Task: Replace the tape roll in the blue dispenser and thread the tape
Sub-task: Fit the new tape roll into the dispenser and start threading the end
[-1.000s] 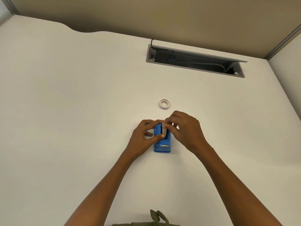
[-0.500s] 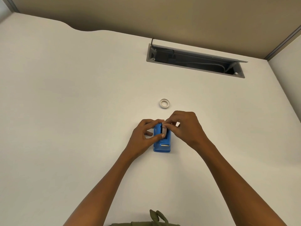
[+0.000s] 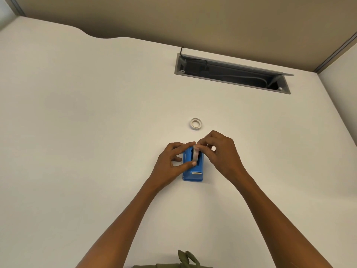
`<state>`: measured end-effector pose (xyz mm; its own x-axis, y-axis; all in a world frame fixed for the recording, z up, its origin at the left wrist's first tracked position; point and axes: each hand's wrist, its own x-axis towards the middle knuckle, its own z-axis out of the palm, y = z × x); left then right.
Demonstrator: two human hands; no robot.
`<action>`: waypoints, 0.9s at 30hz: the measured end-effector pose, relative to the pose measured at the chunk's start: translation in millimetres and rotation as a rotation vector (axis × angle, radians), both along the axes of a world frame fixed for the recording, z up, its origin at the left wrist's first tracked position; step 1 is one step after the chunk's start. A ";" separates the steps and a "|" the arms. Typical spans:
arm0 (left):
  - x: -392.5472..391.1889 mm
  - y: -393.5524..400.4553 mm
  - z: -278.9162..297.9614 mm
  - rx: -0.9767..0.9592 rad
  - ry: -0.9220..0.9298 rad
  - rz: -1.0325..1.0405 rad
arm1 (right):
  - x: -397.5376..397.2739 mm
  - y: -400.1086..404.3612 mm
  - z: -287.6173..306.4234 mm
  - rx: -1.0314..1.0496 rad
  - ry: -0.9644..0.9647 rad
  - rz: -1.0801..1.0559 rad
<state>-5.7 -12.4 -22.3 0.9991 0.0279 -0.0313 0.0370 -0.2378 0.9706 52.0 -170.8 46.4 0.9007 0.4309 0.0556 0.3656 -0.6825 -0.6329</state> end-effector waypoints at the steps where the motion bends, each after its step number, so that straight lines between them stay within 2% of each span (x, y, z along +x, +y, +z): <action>1: -0.3 0.4 0.1 0.002 0.003 -0.016 | -2.0 -0.3 -1.2 -0.003 -0.014 -0.007; 5: -0.2 3.0 1.3 -0.002 0.062 -0.068 | -13.1 -2.8 -5.4 -0.009 -0.082 -0.032; 12: -2.3 4.0 1.6 0.122 0.015 -0.227 | -33.3 -5.1 -9.5 0.018 -0.197 -0.041; 21: -2.4 1.8 1.8 0.132 0.008 -0.193 | -45.0 -6.8 -20.2 0.055 -0.409 -0.068; 27: -1.4 1.0 -0.5 0.149 -0.008 -0.184 | -52.0 -8.7 -22.9 0.089 -0.454 -0.099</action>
